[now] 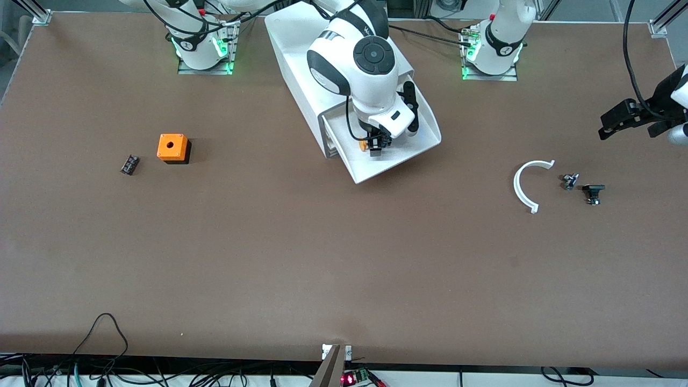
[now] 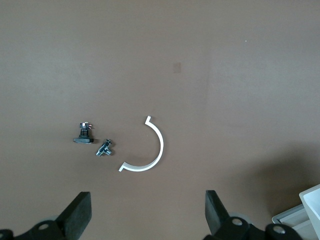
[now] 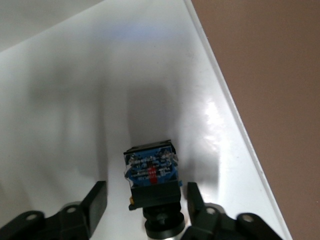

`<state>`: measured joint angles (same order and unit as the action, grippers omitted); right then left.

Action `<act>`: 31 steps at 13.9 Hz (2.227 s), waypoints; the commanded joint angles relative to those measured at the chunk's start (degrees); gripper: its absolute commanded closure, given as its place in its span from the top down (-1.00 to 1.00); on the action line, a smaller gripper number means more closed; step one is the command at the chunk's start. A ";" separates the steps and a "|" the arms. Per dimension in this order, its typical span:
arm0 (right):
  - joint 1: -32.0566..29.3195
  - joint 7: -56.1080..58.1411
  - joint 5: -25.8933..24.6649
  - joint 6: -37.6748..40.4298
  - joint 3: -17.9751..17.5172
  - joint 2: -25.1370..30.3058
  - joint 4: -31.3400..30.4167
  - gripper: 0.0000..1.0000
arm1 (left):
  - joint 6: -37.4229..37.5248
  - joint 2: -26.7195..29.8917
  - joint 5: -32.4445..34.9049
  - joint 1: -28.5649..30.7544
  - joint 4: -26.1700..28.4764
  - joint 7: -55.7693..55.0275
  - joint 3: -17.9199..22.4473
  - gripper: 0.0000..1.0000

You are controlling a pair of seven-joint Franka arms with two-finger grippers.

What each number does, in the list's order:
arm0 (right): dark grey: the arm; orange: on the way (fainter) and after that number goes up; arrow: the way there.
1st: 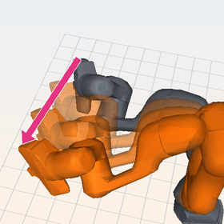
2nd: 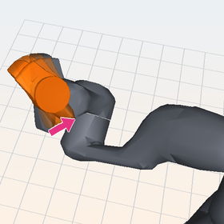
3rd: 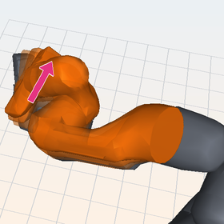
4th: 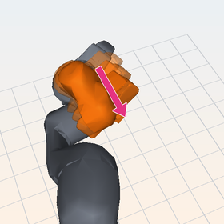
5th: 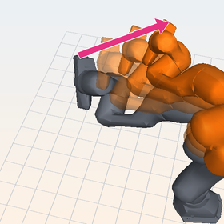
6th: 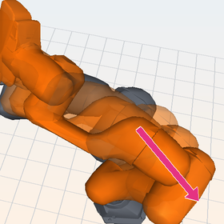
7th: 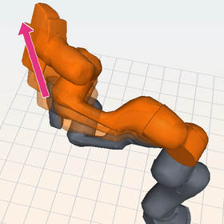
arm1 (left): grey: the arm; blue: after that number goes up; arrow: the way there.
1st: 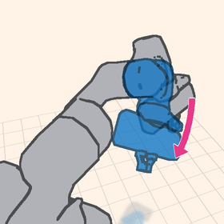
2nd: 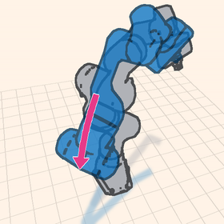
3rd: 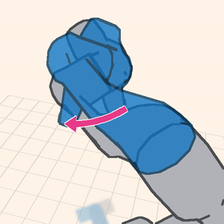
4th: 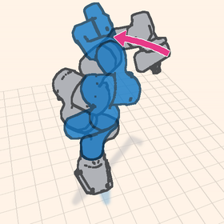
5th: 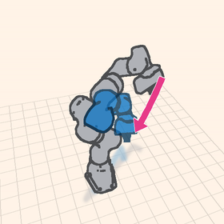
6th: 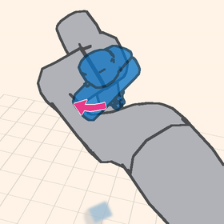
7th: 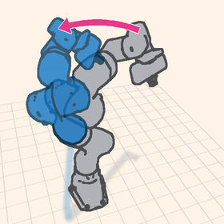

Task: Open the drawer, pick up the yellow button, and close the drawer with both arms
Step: 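Grasp the orange-capped push button in the drawer with the right gripper, then lift the button out with the right gripper while the left gripper returns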

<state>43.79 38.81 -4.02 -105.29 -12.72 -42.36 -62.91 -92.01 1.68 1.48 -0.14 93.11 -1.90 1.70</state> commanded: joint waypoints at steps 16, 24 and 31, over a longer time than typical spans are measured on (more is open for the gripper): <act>-7.81 1.10 3.48 0.27 -0.20 8.68 -2.46 -0.57 | -15.81 -7.20 -3.77 -4.60 5.84 -23.73 -7.49 1.00; -32.23 -7.92 8.31 0.44 0.42 17.14 -8.19 -0.57 | -31.38 -17.04 -3.25 -11.62 10.60 -52.47 -13.13 1.00; -37.90 -17.58 9.56 0.97 12.44 19.42 -21.00 -0.56 | -34.11 -16.98 -4.03 -16.74 16.48 -58.66 -14.70 1.00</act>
<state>4.52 28.25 5.08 -103.83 -2.51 -26.29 -76.81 -125.46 -17.74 -1.71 -16.23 106.05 -59.62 -12.14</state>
